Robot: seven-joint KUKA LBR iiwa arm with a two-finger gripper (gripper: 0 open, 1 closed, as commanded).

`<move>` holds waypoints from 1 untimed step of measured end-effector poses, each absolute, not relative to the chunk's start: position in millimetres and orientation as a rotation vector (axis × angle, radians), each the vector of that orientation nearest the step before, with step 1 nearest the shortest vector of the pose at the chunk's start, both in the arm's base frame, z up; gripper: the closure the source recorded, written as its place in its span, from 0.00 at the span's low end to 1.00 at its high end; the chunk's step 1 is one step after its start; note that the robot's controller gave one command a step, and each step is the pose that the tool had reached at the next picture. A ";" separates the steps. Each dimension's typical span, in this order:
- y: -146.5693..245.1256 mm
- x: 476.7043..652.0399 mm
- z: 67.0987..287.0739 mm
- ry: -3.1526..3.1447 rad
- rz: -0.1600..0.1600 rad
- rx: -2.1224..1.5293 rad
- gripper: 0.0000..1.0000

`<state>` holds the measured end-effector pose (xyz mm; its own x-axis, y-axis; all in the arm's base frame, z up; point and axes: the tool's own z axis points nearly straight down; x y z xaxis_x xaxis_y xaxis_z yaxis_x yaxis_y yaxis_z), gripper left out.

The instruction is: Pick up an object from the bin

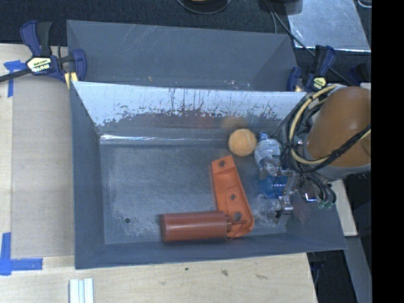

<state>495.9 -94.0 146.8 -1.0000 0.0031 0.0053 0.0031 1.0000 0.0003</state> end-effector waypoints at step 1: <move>-93.7 498.0 151.0 -3.145 0.002 0.000 0.00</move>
Offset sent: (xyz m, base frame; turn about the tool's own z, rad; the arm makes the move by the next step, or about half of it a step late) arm 0.0417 0.0473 -0.0768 -0.1415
